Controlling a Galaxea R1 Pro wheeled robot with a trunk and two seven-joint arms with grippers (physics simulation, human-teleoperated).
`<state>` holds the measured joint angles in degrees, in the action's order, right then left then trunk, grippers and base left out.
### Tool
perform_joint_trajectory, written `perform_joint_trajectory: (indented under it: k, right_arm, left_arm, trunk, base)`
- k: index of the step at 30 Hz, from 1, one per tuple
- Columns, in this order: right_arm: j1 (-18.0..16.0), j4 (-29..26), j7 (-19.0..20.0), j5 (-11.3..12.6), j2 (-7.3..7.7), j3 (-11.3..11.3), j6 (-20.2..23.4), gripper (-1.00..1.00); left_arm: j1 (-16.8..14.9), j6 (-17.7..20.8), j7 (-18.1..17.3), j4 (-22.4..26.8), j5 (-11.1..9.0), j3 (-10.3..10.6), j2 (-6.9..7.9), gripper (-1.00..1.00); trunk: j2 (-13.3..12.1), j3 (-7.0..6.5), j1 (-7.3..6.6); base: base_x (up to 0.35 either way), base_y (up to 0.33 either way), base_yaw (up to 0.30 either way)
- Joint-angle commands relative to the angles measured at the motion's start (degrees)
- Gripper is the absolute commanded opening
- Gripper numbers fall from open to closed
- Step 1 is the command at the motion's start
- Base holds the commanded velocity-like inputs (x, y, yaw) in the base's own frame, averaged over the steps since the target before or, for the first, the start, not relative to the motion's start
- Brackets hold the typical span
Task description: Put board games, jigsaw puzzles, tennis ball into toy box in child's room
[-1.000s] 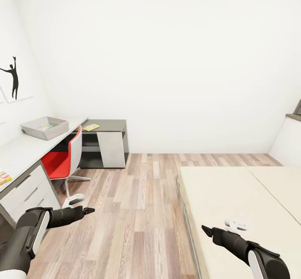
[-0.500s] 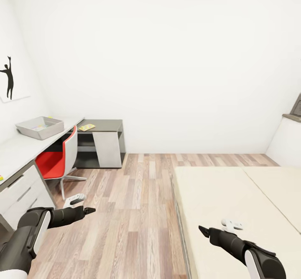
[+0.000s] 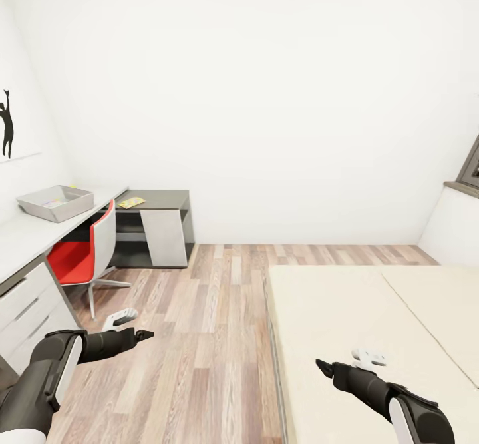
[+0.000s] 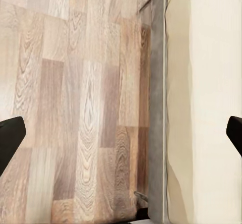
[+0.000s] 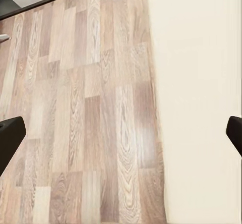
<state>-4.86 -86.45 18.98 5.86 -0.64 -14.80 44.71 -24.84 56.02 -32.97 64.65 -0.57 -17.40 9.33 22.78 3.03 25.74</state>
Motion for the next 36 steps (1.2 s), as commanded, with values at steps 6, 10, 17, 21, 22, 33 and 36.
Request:
perform_joint_trajectory:
  k: [6,10,17,21,22,33,36]
  right_arm:
    - [-0.06,-0.04,0.01,0.46,-0.06,-0.14,0.38,1.0]
    - [-0.06,-0.04,0.01,0.46,-0.06,-0.14,0.38,1.0]
    - [-0.06,-0.04,0.01,0.46,-0.06,-0.14,0.38,1.0]
    - [-0.06,-0.04,0.02,0.46,-0.06,-0.14,0.38,1.0]
    - [-0.06,-0.04,0.02,0.46,-0.06,-0.14,0.38,1.0]
    - [-0.06,-0.04,0.01,0.46,-0.06,-0.14,0.38,1.0]
    - [-0.06,-0.04,0.01,0.46,-0.06,-0.14,0.38,1.0]
  left_arm:
    - [-0.05,0.41,-0.17,0.04,-0.05,-0.09,-0.01,1.0]
    - [-0.05,0.41,-0.17,0.04,-0.05,-0.09,-0.01,1.0]
    - [-0.07,0.41,-0.17,0.04,-0.05,-0.09,-0.01,1.0]
    - [-0.08,0.41,-0.17,0.04,-0.05,-0.09,-0.01,1.0]
    - [-0.08,0.41,-0.17,0.04,-0.05,-0.09,-0.01,1.0]
    - [-0.06,0.41,-0.17,0.04,-0.05,-0.09,-0.01,1.0]
    - [-0.08,0.41,-0.17,0.04,-0.05,-0.09,-0.01,1.0]
  trunk:
    - [0.14,0.14,0.04]
    - [0.14,0.14,0.04]
    - [0.14,0.14,0.04]
    - [0.14,0.14,0.04]
    - [0.14,0.14,0.04]
    - [0.14,0.14,0.04]
    - [0.14,0.14,0.04]
  base:
    - [0.0,-0.213,0.0]
    - [0.0,-0.214,0.0]
    - [0.0,-0.215,0.0]
    - [0.0,-0.215,0.0]
    - [0.0,-0.215,0.0]
    - [0.0,-0.215,0.0]
    - [0.0,-0.215,0.0]
